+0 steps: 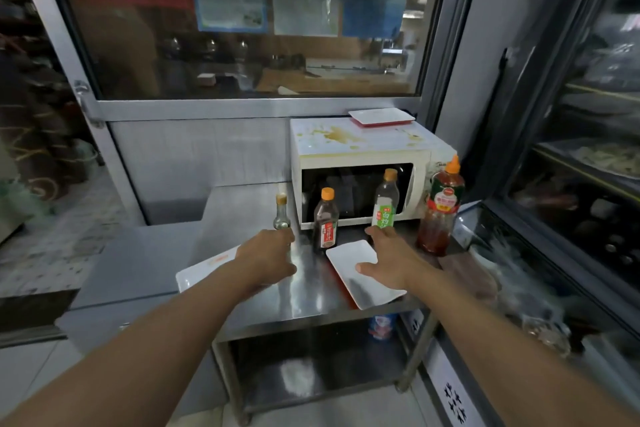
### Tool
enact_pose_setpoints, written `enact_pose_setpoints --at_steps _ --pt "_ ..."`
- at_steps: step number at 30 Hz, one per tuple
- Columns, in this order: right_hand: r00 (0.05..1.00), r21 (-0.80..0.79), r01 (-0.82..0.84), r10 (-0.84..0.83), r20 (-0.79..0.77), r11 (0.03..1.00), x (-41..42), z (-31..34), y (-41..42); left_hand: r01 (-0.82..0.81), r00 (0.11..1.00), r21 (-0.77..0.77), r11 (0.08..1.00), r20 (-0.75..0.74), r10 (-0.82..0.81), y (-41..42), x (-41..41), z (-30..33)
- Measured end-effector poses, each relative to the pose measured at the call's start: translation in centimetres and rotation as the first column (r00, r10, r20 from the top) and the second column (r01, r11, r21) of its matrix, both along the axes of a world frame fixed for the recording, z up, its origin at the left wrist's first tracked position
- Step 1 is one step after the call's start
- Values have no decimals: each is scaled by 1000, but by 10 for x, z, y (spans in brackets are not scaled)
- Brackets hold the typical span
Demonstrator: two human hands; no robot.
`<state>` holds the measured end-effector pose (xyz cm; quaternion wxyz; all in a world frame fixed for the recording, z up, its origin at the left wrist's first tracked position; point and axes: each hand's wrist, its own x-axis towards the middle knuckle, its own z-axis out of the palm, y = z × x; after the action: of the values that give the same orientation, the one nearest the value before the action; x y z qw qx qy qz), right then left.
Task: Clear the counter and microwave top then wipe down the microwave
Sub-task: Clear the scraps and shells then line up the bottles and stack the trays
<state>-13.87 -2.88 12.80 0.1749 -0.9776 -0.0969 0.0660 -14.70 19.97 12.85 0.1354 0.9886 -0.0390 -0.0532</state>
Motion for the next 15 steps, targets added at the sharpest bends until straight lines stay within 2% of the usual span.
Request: enact_pose_setpoints --at_steps 7,15 --pt "1000 34 -27 27 -12 999 77 -20 8 -61 998 -11 998 -31 61 9 63 -20" --pt "999 107 -31 32 -10 994 164 -49 22 -231 973 -83 969 -46 228 15 127 -52"
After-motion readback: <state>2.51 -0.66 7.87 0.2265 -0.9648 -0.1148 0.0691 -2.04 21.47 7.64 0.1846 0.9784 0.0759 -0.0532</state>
